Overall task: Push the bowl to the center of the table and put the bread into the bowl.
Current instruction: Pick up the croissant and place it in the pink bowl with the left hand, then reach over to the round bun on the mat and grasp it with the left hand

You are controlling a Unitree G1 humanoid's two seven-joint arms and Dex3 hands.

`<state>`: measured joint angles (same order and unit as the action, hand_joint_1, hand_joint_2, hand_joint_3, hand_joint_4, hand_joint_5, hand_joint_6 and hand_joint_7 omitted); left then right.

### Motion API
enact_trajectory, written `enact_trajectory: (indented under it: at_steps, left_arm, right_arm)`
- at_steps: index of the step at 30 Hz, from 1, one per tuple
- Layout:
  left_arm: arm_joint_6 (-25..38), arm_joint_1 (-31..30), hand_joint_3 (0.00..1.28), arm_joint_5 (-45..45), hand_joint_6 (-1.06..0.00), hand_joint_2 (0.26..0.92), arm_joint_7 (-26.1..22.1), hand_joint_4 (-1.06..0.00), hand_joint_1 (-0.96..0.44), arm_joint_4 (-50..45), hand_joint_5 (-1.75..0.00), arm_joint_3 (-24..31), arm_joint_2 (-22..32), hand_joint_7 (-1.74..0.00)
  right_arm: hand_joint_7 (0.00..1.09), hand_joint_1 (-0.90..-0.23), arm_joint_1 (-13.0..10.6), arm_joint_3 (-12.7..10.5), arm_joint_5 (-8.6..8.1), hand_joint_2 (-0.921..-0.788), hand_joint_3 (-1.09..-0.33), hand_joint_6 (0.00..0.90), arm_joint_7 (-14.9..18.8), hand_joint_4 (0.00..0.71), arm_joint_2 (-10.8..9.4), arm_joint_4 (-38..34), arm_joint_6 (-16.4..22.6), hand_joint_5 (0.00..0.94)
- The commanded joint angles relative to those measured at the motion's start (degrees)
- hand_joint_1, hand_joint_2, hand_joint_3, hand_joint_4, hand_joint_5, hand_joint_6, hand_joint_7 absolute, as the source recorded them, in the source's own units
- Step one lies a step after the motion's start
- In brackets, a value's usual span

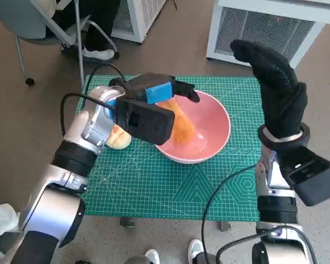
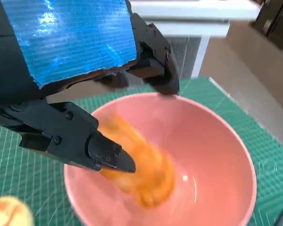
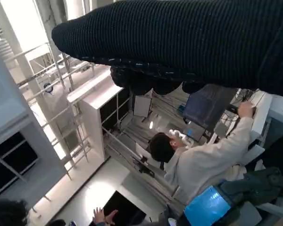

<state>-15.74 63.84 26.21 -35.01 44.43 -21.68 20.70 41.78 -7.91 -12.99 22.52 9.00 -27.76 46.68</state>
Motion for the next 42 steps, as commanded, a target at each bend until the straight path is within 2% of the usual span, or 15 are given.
enact_trajectory:
  at_steps: [1, 5, 7, 10, 13, 21, 30, 42]
  left_arm:
    - [0.13, -1.65, 0.0, -1.29, -0.23, 0.807, -0.43, -0.01, -0.18, -4.62, 0.0, 1.73, 2.68, 0.0]
    - [-0.24, -3.93, 0.0, -2.61, -0.21, 0.806, -0.62, -0.01, -0.21, -8.57, 0.0, 3.58, 5.33, 0.0]
    - [-0.2, -4.96, 0.0, -3.21, -0.2, 0.807, -0.84, -0.01, -0.22, -10.14, 0.0, 4.5, 6.87, 0.0]
    - [-0.57, -6.4, 0.0, -3.47, -0.2, 0.809, -0.67, -0.02, -0.24, -11.65, -0.01, 5.68, 9.23, 0.0]
    - [-1.06, -7.7, 0.0, -3.67, -0.21, 0.812, -0.09, -0.02, -0.26, -12.15, -0.01, 6.86, 11.21, -0.01]
    - [-2.02, -10.3, 0.0, -4.19, -0.23, 0.814, 1.49, -0.07, -0.27, -10.43, -0.02, 9.24, 15.37, -0.02]
    - [-1.85, -12.62, 0.0, -2.9, -0.27, 0.814, 2.64, -0.11, -0.24, -8.03, -0.02, 9.08, 18.42, -0.04]
    - [1.88, -13.45, 0.0, -0.88, -0.31, 0.802, 3.12, -0.15, -0.23, -3.48, -0.02, 7.51, 17.74, -0.06]
  right_arm:
    - [0.48, -0.526, -1.13, 0.25, 0.91, -0.921, -0.856, -0.001, -0.49, 0.15, 0.37, -0.27, -0.47, 0.147]
    - [0.48, -0.527, -1.04, 0.43, 1.26, -0.921, -0.855, -0.001, -0.66, 0.135, 0.36, -0.51, -0.31, 0.177]
    - [0.49, -0.528, -0.99, 0.42, 1.31, -0.921, -0.859, -0.001, -0.65, 0.058, 0.45, -0.64, -0.34, 0.326]
    - [0.49, -0.529, -0.92, 0.34, 1.33, -0.921, -0.859, -0.001, -0.62, 0.018, 0.53, -0.86, -0.38, 0.405]
    - [0.49, -0.53, -0.86, 0.31, 1.48, -0.921, -0.858, -0.001, -0.68, 0.005, 0.49, -0.91, -0.43, 0.432]
    - [0.49, -0.531, -0.19, 0.29, 1.63, -0.921, -0.854, -0.001, -0.52, -0.001, 0.39, -2.03, -0.23, 0.447]
    - [0.49, -0.542, 0.64, 0.37, 0.39, -0.921, -0.843, -0.001, 0.85, 0.0, 0.35, -3.73, -0.02, 0.449]
    - [0.49, -0.546, 1.68, 0.38, -0.54, -0.921, -0.834, -0.001, 2.68, 0.003, 0.75, -5.53, 0.64, 0.451]
